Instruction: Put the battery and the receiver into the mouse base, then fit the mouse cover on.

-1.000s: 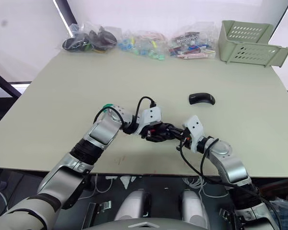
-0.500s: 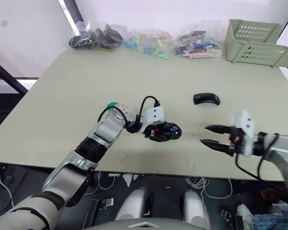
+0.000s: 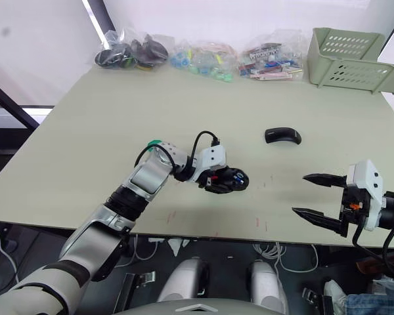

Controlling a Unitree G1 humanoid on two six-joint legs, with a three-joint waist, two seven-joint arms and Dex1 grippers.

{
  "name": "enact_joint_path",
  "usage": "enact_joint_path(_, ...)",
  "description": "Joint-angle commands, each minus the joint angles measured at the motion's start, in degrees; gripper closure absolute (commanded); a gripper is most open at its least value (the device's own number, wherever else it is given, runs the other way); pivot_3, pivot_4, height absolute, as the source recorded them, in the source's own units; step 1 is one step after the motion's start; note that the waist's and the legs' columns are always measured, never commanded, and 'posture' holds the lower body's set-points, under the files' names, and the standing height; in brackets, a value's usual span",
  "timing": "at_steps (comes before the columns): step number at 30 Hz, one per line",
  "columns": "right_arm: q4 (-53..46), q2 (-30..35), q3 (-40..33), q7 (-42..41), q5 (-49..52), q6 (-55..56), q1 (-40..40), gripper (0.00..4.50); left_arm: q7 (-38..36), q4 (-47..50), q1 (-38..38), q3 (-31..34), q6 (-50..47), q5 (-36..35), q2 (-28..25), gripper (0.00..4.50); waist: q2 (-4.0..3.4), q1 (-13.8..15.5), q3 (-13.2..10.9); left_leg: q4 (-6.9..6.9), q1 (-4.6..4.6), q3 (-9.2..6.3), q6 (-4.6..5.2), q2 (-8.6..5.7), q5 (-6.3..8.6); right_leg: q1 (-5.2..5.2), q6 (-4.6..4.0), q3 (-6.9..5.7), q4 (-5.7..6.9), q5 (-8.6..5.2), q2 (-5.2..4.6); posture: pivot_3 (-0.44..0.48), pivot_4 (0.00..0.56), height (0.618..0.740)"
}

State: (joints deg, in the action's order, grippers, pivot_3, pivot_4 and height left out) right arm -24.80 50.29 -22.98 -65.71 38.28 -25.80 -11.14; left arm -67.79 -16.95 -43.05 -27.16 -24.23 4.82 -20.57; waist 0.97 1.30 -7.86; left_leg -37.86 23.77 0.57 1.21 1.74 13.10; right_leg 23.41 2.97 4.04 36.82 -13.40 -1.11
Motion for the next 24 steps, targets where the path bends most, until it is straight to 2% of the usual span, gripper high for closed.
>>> enact_joint_path(1,-1.5,-0.6,-1.6,1.0,0.2,1.4,-0.1,0.02,1.2,-1.5,0.3,-0.4,0.4,0.1,1.1,1.08,0.00,0.0,0.0,0.00,0.00,0.00,0.00,0.00,0.00,0.00,0.00,0.00,0.00,0.00,0.00,0.000,0.150,0.740)
enact_joint_path(2,-1.4,-0.7,-1.6,1.1,0.3,1.3,0.0,0.00,1.3,-0.9,0.2,0.2,0.4,-0.4,1.1,0.58,-0.01,0.0,0.0,0.00,0.00,0.00,0.00,0.00,0.00,0.00,0.00,0.00,0.00,0.00,0.00,0.000,0.150,0.740)
enact_joint_path(3,-1.4,-1.0,-1.6,1.4,0.3,1.4,0.0,0.00,1.1,0.0,0.0,1.0,0.0,-0.9,0.9,0.34,0.00,0.0,0.0,0.00,0.00,0.00,0.00,0.00,0.00,0.00,0.00,0.00,0.00,0.00,0.00,0.000,0.150,0.740)
enact_joint_path(15,0.0,-1.7,-0.7,2.7,0.2,2.2,1.6,0.00,-1.5,8.5,1.8,6.4,-4.3,-7.6,-3.8,0.34,0.10,-1.0,-1.0,0.26,0.17,0.00,0.00,0.07,0.00,0.26,-0.02,0.01,0.00,-0.01,0.14,0.000,0.150,0.740)
enact_joint_path(21,0.3,-1.9,-0.4,3.3,0.3,2.1,2.7,0.00,-1.6,15.3,6.2,10.6,-7.1,-12.5,-7.9,0.34,0.11,-1.7,-1.0,0.28,0.15,0.01,0.00,0.09,0.00,0.25,-0.02,0.02,0.00,-0.01,0.12,0.000,0.150,0.740)
enact_joint_path(24,0.6,-2.2,0.4,3.6,0.4,2.2,3.9,0.00,0.0,20.8,11.4,18.9,-9.4,-18.0,-11.0,0.34,0.11,-2.1,-1.0,0.28,0.14,0.04,0.00,0.10,0.00,0.24,-0.02,0.03,0.00,0.00,0.11,0.000,0.150,0.740)
